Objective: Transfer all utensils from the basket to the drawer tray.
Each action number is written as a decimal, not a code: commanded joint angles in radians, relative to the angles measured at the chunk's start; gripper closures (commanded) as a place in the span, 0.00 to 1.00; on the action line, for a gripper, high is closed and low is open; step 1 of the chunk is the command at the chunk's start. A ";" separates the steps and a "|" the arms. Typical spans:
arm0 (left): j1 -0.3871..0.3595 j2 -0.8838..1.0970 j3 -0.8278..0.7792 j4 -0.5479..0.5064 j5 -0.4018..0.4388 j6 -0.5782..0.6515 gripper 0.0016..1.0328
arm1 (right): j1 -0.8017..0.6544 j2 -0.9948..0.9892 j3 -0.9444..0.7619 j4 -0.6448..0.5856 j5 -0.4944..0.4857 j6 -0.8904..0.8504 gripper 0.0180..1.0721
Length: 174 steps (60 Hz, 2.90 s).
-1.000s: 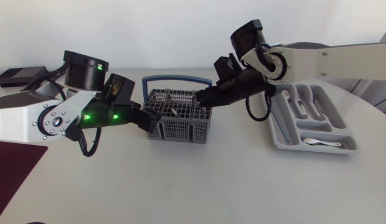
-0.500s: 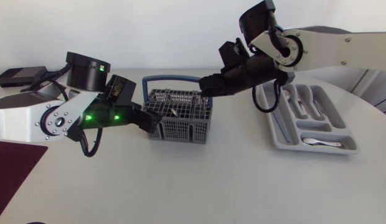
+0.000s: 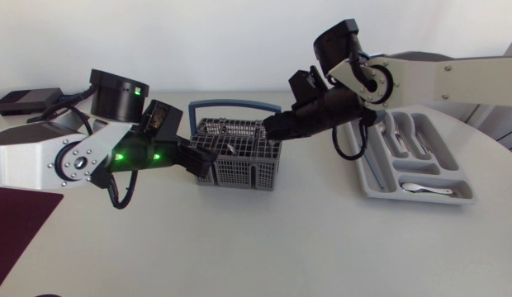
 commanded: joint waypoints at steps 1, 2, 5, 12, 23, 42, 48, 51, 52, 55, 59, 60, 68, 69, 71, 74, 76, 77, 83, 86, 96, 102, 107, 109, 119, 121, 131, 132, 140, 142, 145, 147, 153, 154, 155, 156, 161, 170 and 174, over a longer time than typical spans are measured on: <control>-0.008 0.018 -0.023 0.012 0.010 0.018 0.06 | 0.001 0.018 -0.030 0.012 0.005 -0.010 0.56; -0.008 0.020 -0.023 0.012 0.010 0.018 0.06 | 0.001 0.018 -0.030 0.012 0.006 -0.010 0.54; -0.009 0.020 -0.023 0.014 0.010 0.018 0.06 | 0.001 0.014 -0.028 0.012 0.009 -0.009 0.49; -0.012 0.021 -0.026 0.017 0.010 0.016 0.06 | 0.001 0.000 -0.028 0.007 0.011 -0.007 0.43; -0.014 0.023 -0.034 0.025 0.010 0.016 0.06 | -0.001 -0.012 -0.059 0.005 0.012 -0.010 0.43; -0.018 0.029 -0.035 0.031 0.010 0.016 0.06 | 0.013 -0.003 -0.079 0.010 0.023 -0.013 0.57; -0.020 0.030 -0.037 0.032 0.010 0.016 0.06 | 0.019 0.017 -0.079 0.016 0.035 -0.012 0.57; -0.020 0.030 -0.037 0.032 0.010 0.016 0.06 | 0.022 0.024 -0.080 0.018 0.035 -0.010 0.57; -0.020 0.030 -0.037 0.032 0.010 0.016 0.06 | 0.024 0.027 -0.080 0.019 0.035 -0.010 0.57; -0.020 0.032 -0.038 0.034 0.010 0.016 0.06 | 0.027 0.030 -0.083 0.027 0.035 -0.010 0.57; -0.020 0.034 -0.038 0.035 0.010 0.016 0.06 | 0.028 0.035 -0.080 0.033 0.039 -0.010 0.57; -0.020 0.034 -0.038 0.035 0.010 0.016 0.06 | 0.028 0.038 -0.079 0.033 0.039 -0.010 0.58; -0.020 0.035 -0.038 0.038 0.010 0.016 0.06 | 0.028 0.055 -0.063 0.035 0.045 -0.009 0.60; -0.020 0.035 -0.038 0.038 0.010 0.016 0.06 | 0.028 0.058 -0.062 0.035 0.045 -0.009 0.60; -0.020 0.035 -0.038 0.038 0.010 0.016 0.06 | 0.028 0.061 -0.060 0.035 0.046 -0.009 0.60; -0.020 0.038 -0.038 0.040 0.010 0.016 0.06 | 0.030 0.066 -0.057 0.035 0.048 -0.009 0.60; -0.020 0.040 -0.040 0.041 0.010 0.016 0.06 | 0.033 0.067 -0.059 0.036 0.049 -0.009 0.61; -0.020 0.041 -0.040 0.041 0.010 0.016 0.06 | 0.033 0.069 -0.057 0.036 0.051 -0.009 0.62; -0.022 0.044 -0.041 0.044 0.010 0.016 0.06 | 0.039 0.072 -0.059 0.045 0.052 -0.007 0.69; -0.022 0.046 -0.041 0.046 0.010 0.016 0.06 | 0.039 0.073 -0.057 0.050 0.058 -0.007 0.73; -0.023 0.047 -0.040 0.048 0.010 0.016 0.06 | 0.048 0.084 -0.043 0.055 0.074 -0.007 0.81; -0.023 0.047 -0.040 0.046 0.010 0.016 0.06 | 0.051 0.090 -0.039 0.055 0.089 -0.006 0.85; -0.023 0.047 -0.041 0.046 0.010 0.016 0.06 | 0.051 0.090 -0.039 0.055 0.097 -0.007 0.86; -0.023 0.047 -0.040 0.046 0.010 0.016 0.06 | 0.051 0.090 -0.039 0.055 0.101 -0.007 0.87; -0.025 0.052 -0.040 0.046 0.010 0.016 0.06 | 0.053 0.087 -0.040 0.062 0.120 -0.015 0.92; -0.025 0.052 -0.040 0.046 0.010 0.016 0.06 | 0.053 0.086 -0.040 0.068 0.120 -0.018 0.94; -0.025 0.052 -0.038 0.046 0.010 0.016 0.06 | 0.059 0.080 -0.043 0.071 0.137 -0.032 0.94; -0.025 0.052 -0.038 0.046 0.010 0.016 0.06 | 0.059 0.080 -0.045 0.071 0.137 -0.035 0.94; -0.026 0.054 -0.038 0.046 0.010 0.018 0.06 | 0.060 0.061 -0.053 0.073 0.137 -0.036 0.94; -0.026 0.055 -0.038 0.046 0.010 0.018 0.06 | 0.060 0.055 -0.054 0.073 0.135 -0.036 0.94; -0.026 0.055 -0.038 0.046 0.010 0.018 0.06 | 0.060 0.044 -0.056 0.073 0.135 -0.039 0.94; -0.026 0.055 -0.037 0.046 0.010 0.018 0.06 | 0.060 0.038 -0.056 0.073 0.134 -0.039 0.94; -0.026 0.057 -0.037 0.046 0.010 0.019 0.06 | 0.057 0.018 -0.054 0.065 0.131 -0.050 0.94; -0.026 0.057 -0.037 0.046 0.010 0.019 0.06 | 0.057 0.015 -0.054 0.064 0.131 -0.052 0.94; -0.026 0.057 -0.037 0.046 0.010 0.019 0.06 | 0.057 0.014 -0.053 0.062 0.131 -0.052 0.94; -0.026 0.057 -0.037 0.046 0.010 0.019 0.06 | 0.056 0.009 -0.053 0.059 0.129 -0.053 0.94; -0.026 0.057 -0.037 0.046 0.010 0.019 0.06 | 0.053 -0.003 -0.048 0.048 0.123 -0.067 0.94; -0.028 0.057 -0.037 0.046 0.010 0.019 0.06 | 0.050 -0.025 -0.042 0.027 0.104 -0.090 0.94; -0.028 0.057 -0.037 0.046 0.010 0.019 0.06 | 0.047 -0.032 -0.036 0.015 0.089 -0.098 0.94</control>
